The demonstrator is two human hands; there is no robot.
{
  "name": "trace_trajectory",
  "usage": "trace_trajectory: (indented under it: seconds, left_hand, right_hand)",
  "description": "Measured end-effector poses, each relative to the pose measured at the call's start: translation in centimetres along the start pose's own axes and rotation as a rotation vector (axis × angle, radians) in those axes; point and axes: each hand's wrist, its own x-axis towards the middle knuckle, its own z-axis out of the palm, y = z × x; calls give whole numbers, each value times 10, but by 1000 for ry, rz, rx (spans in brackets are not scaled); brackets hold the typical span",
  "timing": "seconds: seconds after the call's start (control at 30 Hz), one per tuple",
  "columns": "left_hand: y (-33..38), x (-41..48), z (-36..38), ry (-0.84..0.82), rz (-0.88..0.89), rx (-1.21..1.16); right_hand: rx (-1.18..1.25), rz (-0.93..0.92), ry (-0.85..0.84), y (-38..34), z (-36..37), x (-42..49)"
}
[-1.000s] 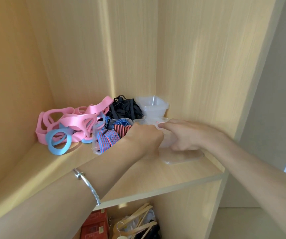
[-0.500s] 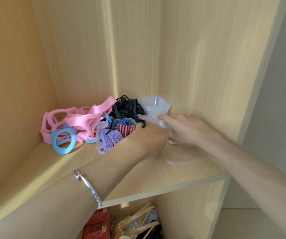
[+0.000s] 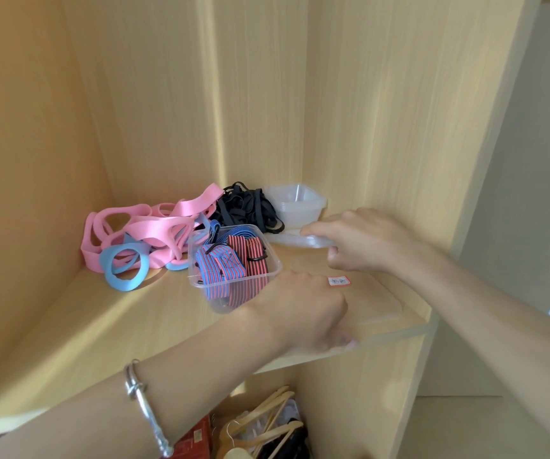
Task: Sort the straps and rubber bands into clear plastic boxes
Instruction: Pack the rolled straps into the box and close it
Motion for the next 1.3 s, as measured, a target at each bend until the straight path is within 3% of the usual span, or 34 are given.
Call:
trace_trajectory:
  seconds: [0.23,0.37,0.57,0.67,0.77,0.87,1.03,1.13,1.3]
  left_hand:
    - [15,-34,-4,161,174,96]
    - [6,-47,-17,515,255,105]
    - [-11,-61,-61,837,260,-111]
    - [-20,-70,-96,913,214,-270]
    - [-37,-76,-119,960,167,-292]
    - [-61,-77,-122,1000,148,-172]
    - [-90,-70,-95,979,120,-9]
    - [-105,-76,-77,878,79,-35]
    - [-124,-94,-45,654,-141,-241]
  right_hand:
    - [-72,-17,-112,-15,2,-27]
    - [316,25,-385,-11,-5,-32]
    - [611,42,-245,0,-44,-41]
    - [637,13,-339,-5,-49,-46]
    - [832,50,-355,-11,-38,-38]
    - [1200,216,-217,-10,-39,-22]
    - [1687,217,6,-12,-45,11]
    - [1761,221,43,-14,-29,38]
    - [1711,252,104,-37,-4,70]
